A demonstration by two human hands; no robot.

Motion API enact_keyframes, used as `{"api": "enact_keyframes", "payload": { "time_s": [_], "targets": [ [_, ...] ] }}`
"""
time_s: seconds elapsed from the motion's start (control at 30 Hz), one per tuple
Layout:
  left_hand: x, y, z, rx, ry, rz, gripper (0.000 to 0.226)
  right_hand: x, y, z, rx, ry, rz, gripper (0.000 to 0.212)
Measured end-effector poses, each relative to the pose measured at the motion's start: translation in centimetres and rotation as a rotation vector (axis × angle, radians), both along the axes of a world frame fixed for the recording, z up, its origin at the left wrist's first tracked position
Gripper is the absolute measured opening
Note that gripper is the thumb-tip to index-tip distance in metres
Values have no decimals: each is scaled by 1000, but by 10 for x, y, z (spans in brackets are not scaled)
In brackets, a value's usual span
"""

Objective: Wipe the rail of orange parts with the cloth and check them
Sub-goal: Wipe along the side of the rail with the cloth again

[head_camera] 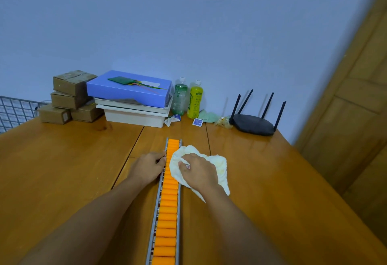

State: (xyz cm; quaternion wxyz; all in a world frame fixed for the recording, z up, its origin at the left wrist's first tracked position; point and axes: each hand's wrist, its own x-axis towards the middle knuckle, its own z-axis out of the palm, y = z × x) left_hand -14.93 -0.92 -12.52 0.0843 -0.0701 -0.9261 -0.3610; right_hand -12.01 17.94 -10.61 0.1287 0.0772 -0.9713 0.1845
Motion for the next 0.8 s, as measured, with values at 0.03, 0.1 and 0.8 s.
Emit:
{"api": "enact_keyframes", "payload": {
  "time_s": [0.03, 0.1, 0.8],
  "targets": [
    [0, 0, 0, -7, 0, -5, 40, 4, 1, 0, -4, 2, -2, 40],
    [0, -1, -1, -23, -13, -1, 41, 12, 0, -1, -1, 4, 1, 40],
    [60, -13, -2, 41, -17, -88, 25, 86, 3, 4, 75, 17, 12, 43]
  ]
}}
